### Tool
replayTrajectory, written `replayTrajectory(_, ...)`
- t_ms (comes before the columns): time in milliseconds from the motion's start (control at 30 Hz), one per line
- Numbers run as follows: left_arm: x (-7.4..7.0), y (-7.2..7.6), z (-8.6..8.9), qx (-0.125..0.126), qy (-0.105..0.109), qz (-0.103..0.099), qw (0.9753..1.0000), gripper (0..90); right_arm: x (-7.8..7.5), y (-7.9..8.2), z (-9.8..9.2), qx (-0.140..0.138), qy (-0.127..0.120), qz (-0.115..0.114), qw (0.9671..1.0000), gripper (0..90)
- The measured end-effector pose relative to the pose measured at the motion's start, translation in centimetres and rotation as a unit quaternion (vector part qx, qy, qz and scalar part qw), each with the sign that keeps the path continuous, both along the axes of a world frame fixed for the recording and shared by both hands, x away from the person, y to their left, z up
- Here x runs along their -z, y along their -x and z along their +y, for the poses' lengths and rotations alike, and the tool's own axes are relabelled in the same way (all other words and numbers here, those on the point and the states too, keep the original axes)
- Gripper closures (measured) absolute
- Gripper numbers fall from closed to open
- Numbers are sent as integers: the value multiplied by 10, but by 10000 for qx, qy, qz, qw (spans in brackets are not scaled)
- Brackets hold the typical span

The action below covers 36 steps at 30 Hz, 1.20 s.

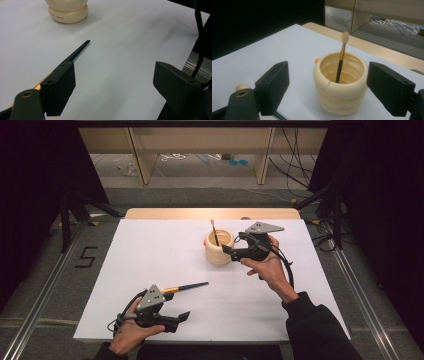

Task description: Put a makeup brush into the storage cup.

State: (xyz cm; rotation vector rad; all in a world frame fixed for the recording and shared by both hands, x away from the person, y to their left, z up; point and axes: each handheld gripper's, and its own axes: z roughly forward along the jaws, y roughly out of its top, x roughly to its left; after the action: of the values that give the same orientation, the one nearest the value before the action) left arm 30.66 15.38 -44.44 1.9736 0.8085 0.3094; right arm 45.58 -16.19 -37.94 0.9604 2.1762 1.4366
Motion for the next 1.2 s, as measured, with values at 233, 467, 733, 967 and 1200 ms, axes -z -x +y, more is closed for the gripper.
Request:
replayTrajectory(233, 2, 1, -3, -233, 243, 85, 9994, 179, 5, 13, -4, -62, -114, 68, 9999, 202)
replayTrajectory(467, 1, 1, -2, -223, 209, 60, 9995, 179, 18, 26, -15, -11, -120, 160, 9998, 202)
replayTrajectory(733, 1, 0, -2, -316, 266, 77, 9991, 179, 26, 37, -18, 55, 10, -132, 9999, 201)
replayTrajectory(967, 2, -3, 0, -311, 179, 86, 9993, 179, 32, 48, -21, -7, -66, 6, 10000, 200)
replayTrajectory(1200, 0, -4, 4, -233, 25, 99, 9997, 179, 35, 57, -30, 86, -129, -22, 9999, 199)
